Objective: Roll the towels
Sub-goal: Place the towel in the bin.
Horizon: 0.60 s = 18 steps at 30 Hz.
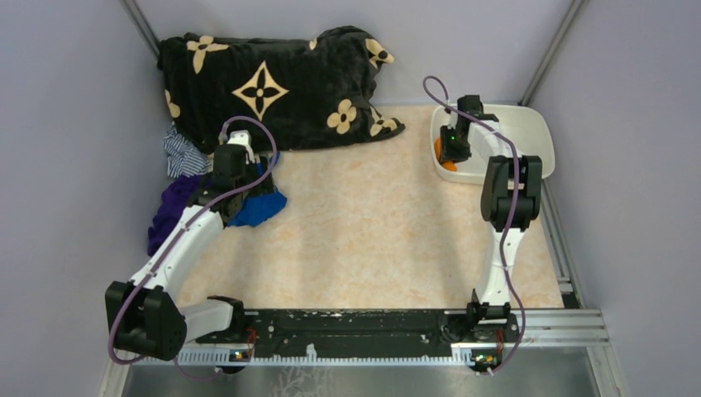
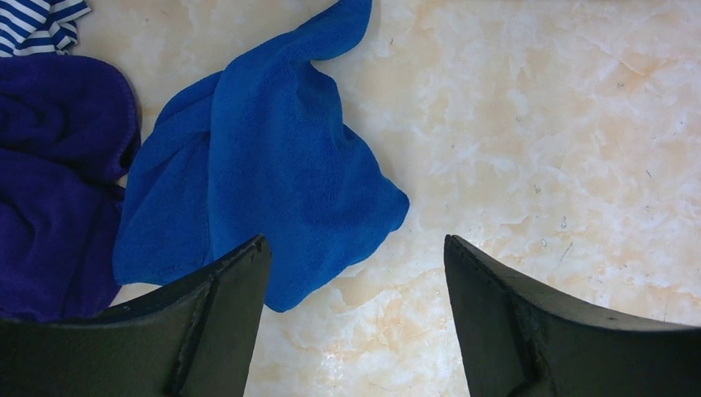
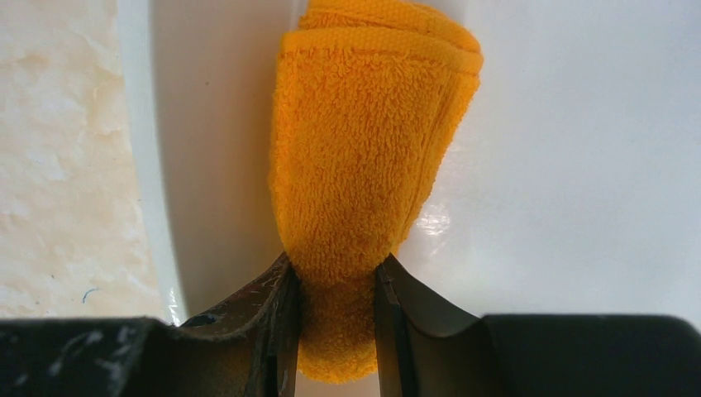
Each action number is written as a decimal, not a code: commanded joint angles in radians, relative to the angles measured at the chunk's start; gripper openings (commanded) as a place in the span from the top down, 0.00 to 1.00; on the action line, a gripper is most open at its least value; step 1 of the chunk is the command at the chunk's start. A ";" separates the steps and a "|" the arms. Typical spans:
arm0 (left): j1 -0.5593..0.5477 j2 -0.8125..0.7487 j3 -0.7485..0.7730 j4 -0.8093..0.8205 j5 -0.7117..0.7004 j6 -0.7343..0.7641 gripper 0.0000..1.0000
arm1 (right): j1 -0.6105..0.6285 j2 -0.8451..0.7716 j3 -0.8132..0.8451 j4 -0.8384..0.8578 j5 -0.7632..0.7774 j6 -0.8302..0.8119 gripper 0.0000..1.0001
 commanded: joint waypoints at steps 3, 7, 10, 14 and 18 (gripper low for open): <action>-0.003 0.004 0.006 0.004 0.012 0.006 0.18 | 0.025 0.041 0.049 -0.021 -0.001 0.040 0.81; -0.004 0.002 0.007 0.004 0.011 0.006 0.18 | 0.025 0.031 0.046 -0.024 0.009 0.042 0.70; -0.003 0.002 0.007 0.004 0.013 0.006 0.18 | 0.025 0.011 0.043 -0.026 0.009 0.039 0.61; -0.002 -0.001 0.007 0.004 0.012 0.006 0.18 | 0.025 -0.014 0.042 -0.024 0.006 0.039 0.54; -0.002 -0.001 0.007 0.004 0.012 0.007 0.18 | 0.025 -0.028 0.046 -0.028 0.013 0.039 0.49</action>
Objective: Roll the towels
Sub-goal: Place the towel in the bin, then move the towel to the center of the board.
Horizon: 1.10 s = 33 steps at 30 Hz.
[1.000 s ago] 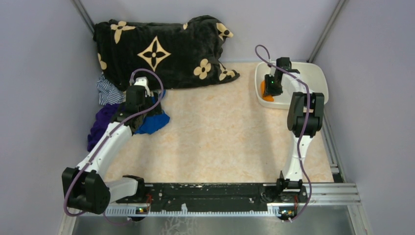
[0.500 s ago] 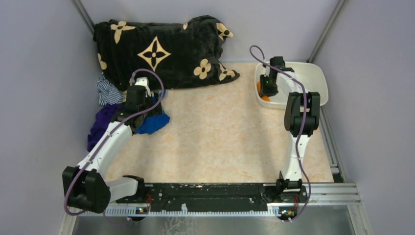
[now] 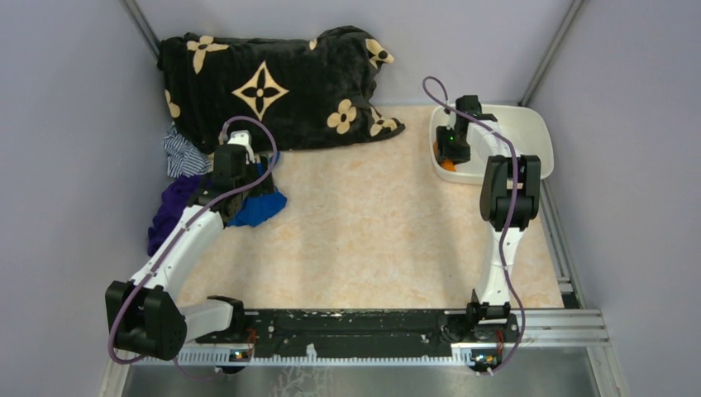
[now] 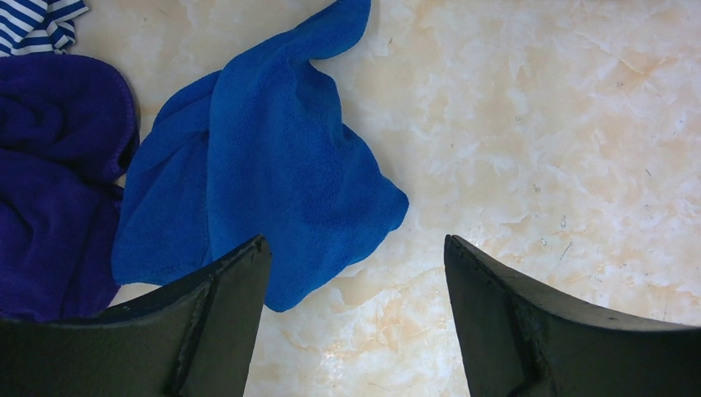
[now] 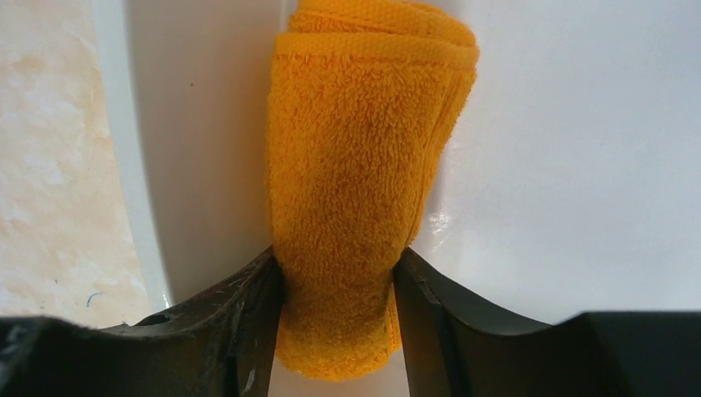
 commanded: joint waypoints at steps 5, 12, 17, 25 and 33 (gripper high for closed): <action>-0.002 -0.004 0.007 0.004 0.008 0.007 0.18 | 0.012 -0.068 0.026 -0.009 0.009 0.009 0.45; -0.002 -0.006 0.007 0.004 0.012 0.006 0.17 | 0.012 -0.146 0.014 -0.003 0.037 0.009 0.40; 0.001 -0.005 0.007 0.004 0.022 0.000 0.17 | 0.012 -0.245 0.003 -0.003 0.078 0.011 0.34; 0.031 0.050 0.022 -0.028 -0.007 -0.032 0.18 | 0.082 -0.556 -0.291 0.207 0.041 0.086 0.30; 0.088 0.206 0.112 -0.089 -0.096 -0.042 0.18 | 0.276 -0.746 -0.632 0.522 -0.094 0.187 0.28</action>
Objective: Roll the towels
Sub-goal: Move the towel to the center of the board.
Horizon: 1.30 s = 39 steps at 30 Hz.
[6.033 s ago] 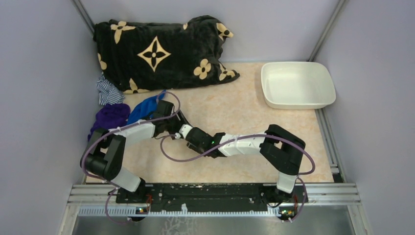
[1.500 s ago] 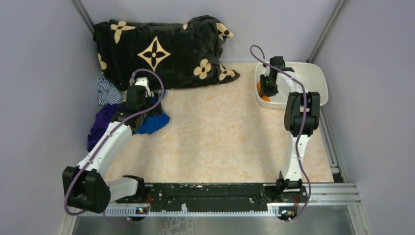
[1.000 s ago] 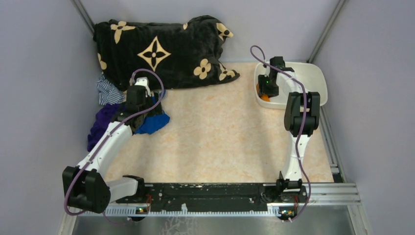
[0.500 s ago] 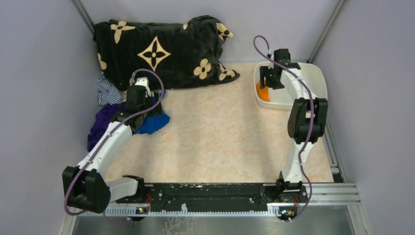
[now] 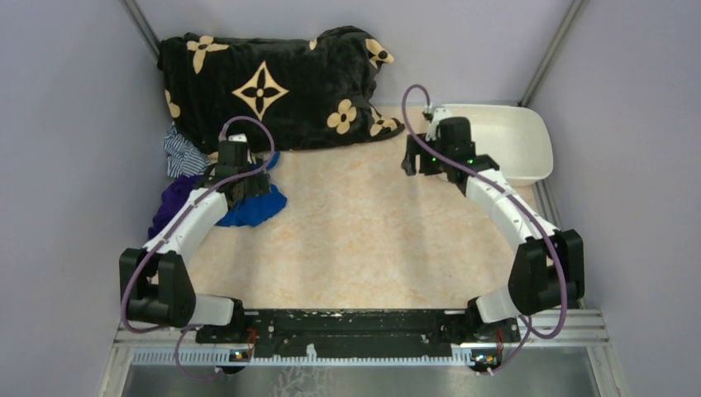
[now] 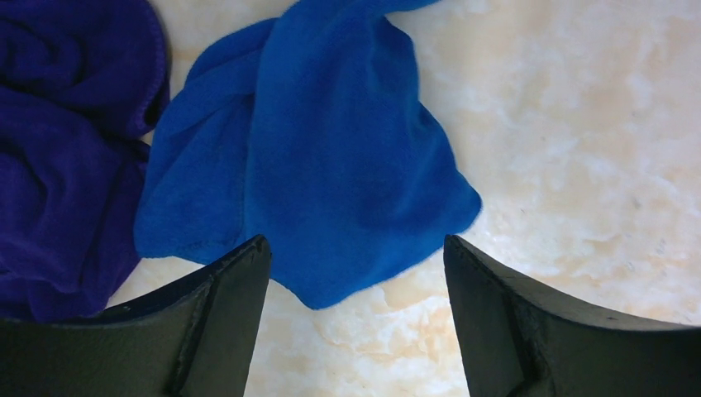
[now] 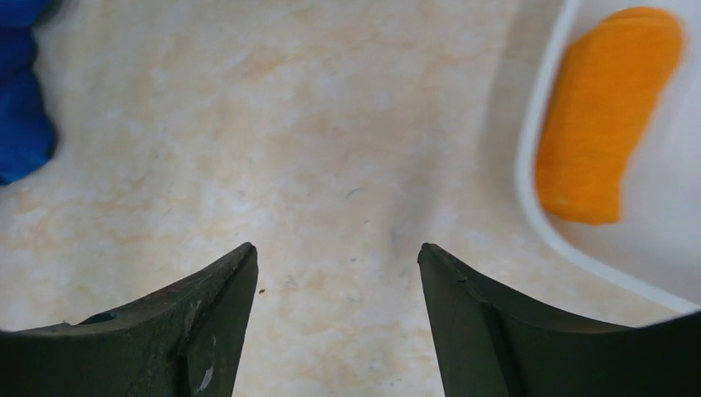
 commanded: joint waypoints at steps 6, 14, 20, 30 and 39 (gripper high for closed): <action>0.024 0.310 0.206 -0.076 -0.059 -0.033 0.20 | 0.120 -0.081 -0.176 0.283 -0.144 0.087 0.28; 0.013 0.578 0.372 -0.177 0.078 -0.072 0.53 | 0.130 -0.166 -0.236 0.320 -0.147 0.089 0.28; -0.205 0.512 0.444 -0.173 0.227 -0.108 0.86 | 0.144 -0.203 -0.240 0.304 -0.116 0.078 0.29; -0.480 0.363 0.535 -0.130 0.313 -0.168 0.48 | 0.161 -0.240 -0.241 0.277 -0.101 0.065 0.29; -0.434 0.168 0.146 0.135 0.254 -0.215 0.33 | 0.230 -0.188 -0.229 0.231 -0.054 0.049 0.30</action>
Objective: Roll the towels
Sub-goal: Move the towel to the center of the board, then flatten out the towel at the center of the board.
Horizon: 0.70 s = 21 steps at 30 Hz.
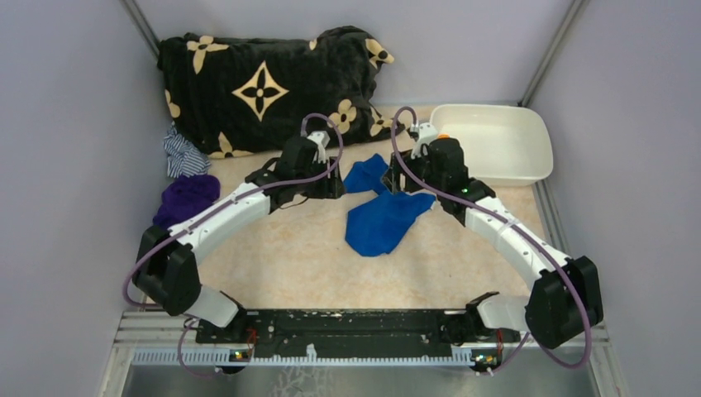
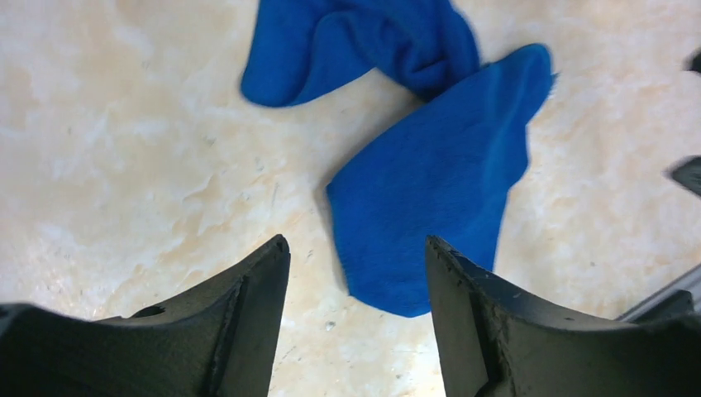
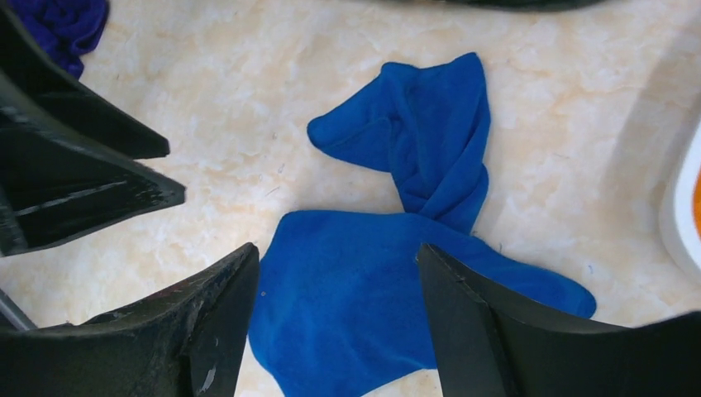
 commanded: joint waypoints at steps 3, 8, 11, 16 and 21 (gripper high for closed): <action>0.087 0.046 -0.116 0.138 0.003 -0.013 0.32 | 0.067 0.045 0.010 -0.018 0.062 -0.022 0.31; 0.129 0.231 0.013 0.148 -0.009 0.025 0.33 | 0.087 0.051 -0.031 -0.024 0.096 -0.021 0.31; 0.130 0.347 0.127 0.101 -0.038 0.056 0.36 | 0.090 0.049 -0.041 -0.037 0.115 -0.025 0.31; 0.128 0.465 0.240 0.075 -0.060 0.081 0.50 | 0.096 0.055 -0.050 -0.040 0.121 -0.027 0.31; 0.108 0.527 0.290 0.027 -0.078 0.106 0.56 | 0.098 0.070 -0.050 -0.037 0.121 -0.032 0.32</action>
